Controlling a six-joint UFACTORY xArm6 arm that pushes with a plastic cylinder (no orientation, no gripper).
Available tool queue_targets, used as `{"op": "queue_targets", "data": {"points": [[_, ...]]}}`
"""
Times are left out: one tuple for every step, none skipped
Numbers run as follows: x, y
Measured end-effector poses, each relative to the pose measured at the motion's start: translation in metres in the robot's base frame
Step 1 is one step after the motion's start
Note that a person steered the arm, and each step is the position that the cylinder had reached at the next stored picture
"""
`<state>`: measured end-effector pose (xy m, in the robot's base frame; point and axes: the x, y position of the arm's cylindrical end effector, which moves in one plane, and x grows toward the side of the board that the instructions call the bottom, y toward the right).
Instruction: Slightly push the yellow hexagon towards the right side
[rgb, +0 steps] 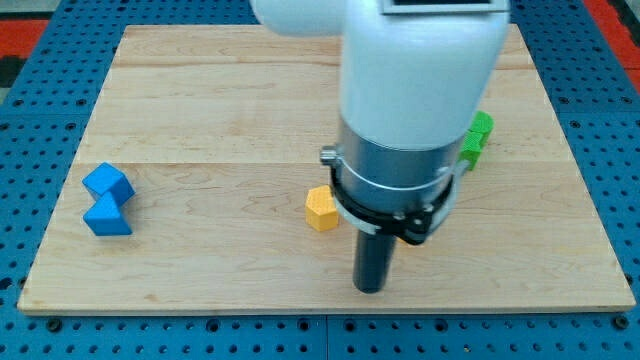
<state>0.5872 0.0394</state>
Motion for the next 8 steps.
{"op": "queue_targets", "data": {"points": [[-0.038,0.01],[-0.064,0.014],[-0.066,0.078],[-0.044,0.102],[-0.063,0.087],[-0.076,0.062],[-0.019,0.025],[-0.001,-0.04]]}}
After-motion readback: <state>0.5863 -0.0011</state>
